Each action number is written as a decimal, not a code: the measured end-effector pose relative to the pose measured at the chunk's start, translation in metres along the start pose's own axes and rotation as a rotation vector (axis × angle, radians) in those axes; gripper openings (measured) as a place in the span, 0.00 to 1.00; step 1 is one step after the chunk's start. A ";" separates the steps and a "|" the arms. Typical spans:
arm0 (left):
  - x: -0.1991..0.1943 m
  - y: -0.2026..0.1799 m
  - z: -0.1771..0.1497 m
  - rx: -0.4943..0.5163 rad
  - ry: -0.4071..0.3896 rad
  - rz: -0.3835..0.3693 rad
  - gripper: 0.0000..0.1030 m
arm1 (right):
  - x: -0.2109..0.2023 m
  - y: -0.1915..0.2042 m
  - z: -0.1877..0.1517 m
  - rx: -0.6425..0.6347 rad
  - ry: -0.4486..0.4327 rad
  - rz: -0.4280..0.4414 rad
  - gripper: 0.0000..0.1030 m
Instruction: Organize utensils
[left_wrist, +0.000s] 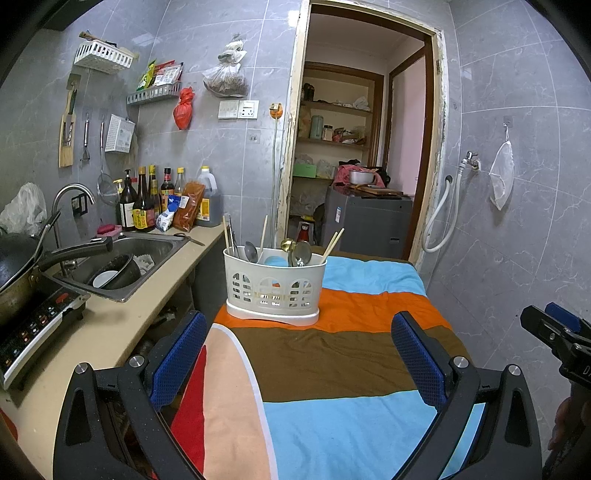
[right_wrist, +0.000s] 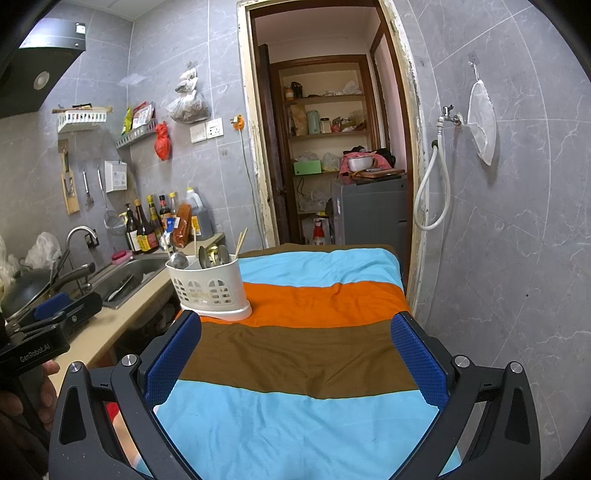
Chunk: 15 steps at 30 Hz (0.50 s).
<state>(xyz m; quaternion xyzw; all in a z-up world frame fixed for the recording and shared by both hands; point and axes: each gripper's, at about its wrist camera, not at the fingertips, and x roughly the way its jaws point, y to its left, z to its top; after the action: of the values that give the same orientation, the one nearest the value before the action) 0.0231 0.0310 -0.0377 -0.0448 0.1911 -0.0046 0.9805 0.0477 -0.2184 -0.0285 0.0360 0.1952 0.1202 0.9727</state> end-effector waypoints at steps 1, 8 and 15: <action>0.000 0.000 0.000 -0.001 0.001 -0.001 0.95 | 0.000 0.000 0.000 0.000 0.000 0.000 1.00; 0.007 0.001 -0.004 -0.013 0.019 0.011 0.95 | 0.000 0.000 0.000 0.001 0.001 -0.002 1.00; 0.010 0.001 -0.006 -0.015 0.028 0.022 0.95 | 0.000 0.001 -0.001 0.000 0.005 -0.002 1.00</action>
<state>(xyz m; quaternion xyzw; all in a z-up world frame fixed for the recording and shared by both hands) 0.0300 0.0312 -0.0468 -0.0502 0.2051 0.0068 0.9774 0.0474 -0.2175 -0.0291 0.0356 0.1978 0.1194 0.9723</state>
